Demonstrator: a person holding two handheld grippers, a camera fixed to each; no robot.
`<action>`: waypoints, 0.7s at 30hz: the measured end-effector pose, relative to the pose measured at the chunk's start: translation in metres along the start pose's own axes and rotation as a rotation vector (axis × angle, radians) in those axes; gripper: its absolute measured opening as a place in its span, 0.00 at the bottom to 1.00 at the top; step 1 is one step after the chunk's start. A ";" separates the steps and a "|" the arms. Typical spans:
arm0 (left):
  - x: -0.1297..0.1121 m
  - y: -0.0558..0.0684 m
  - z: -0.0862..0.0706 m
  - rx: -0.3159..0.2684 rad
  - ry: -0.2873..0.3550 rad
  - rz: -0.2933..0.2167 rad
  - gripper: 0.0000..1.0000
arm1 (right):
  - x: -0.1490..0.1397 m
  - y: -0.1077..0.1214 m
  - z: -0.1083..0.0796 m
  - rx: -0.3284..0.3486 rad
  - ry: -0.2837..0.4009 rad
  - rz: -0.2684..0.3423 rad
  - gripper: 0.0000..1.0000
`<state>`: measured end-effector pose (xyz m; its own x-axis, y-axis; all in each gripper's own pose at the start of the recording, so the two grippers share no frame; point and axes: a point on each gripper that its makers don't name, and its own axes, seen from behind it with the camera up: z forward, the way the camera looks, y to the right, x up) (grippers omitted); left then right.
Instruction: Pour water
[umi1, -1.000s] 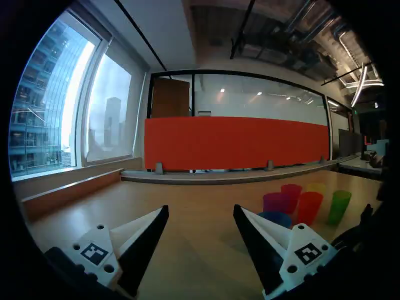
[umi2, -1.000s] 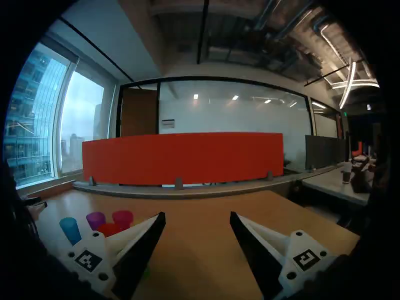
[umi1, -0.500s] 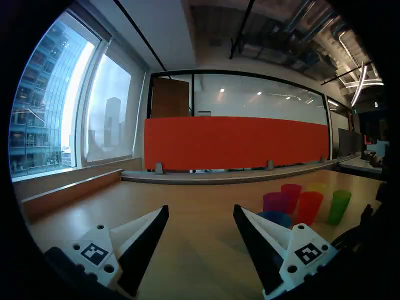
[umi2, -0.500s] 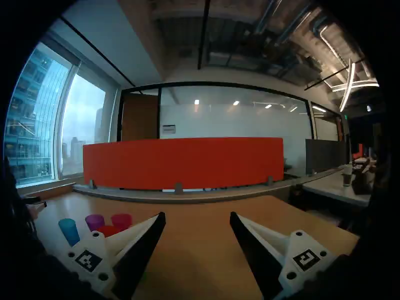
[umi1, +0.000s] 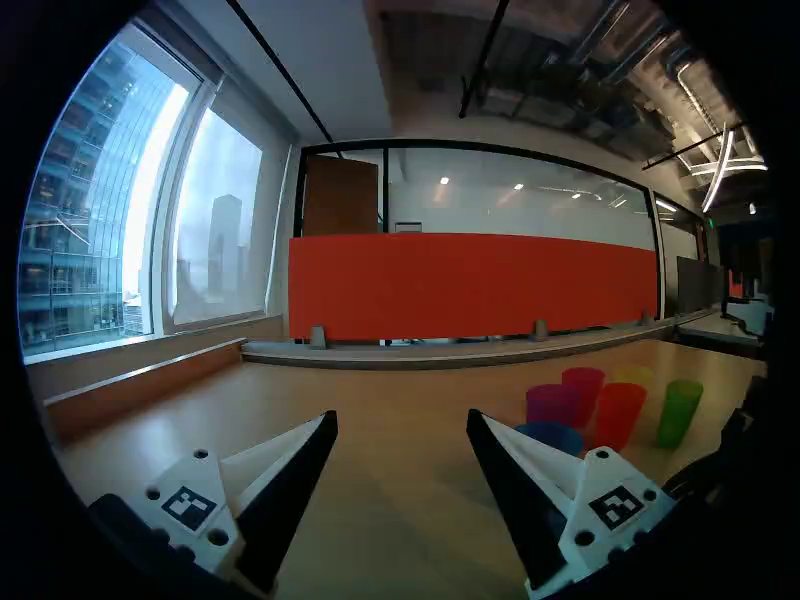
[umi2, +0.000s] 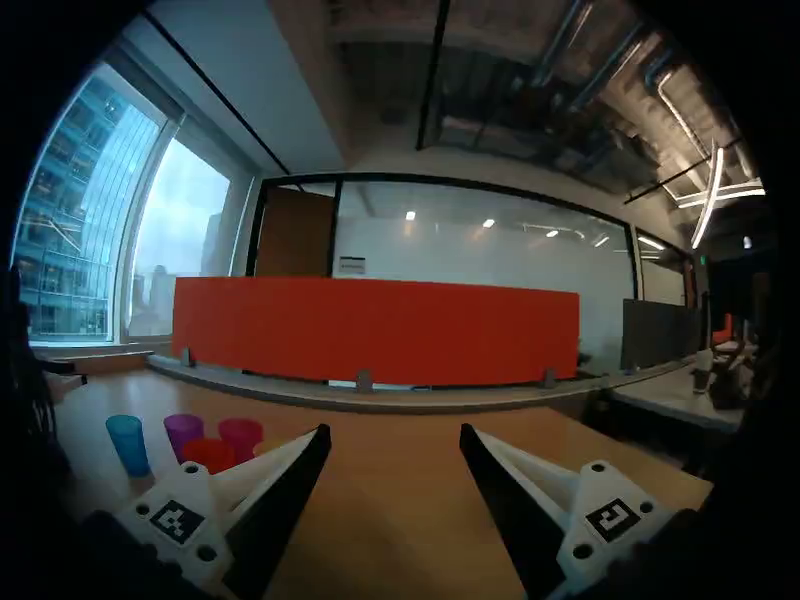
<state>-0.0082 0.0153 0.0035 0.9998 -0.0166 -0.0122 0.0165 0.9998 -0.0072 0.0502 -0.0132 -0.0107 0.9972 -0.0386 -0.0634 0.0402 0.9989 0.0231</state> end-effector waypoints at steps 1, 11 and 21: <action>0.000 0.000 0.000 0.000 0.000 0.000 0.96 | -0.001 -0.001 0.001 0.003 0.000 0.005 1.00; 0.000 0.000 0.000 0.000 0.000 0.000 0.96 | -0.020 0.002 0.008 0.001 -0.019 0.038 1.00; 0.000 -0.001 0.000 0.000 0.000 0.000 0.96 | -0.046 0.013 0.009 -0.027 -0.052 0.044 1.00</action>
<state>-0.0081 0.0145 0.0038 0.9998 -0.0165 -0.0123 0.0164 0.9998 -0.0072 0.0051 0.0010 0.0014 0.9999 0.0048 -0.0109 -0.0049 1.0000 -0.0028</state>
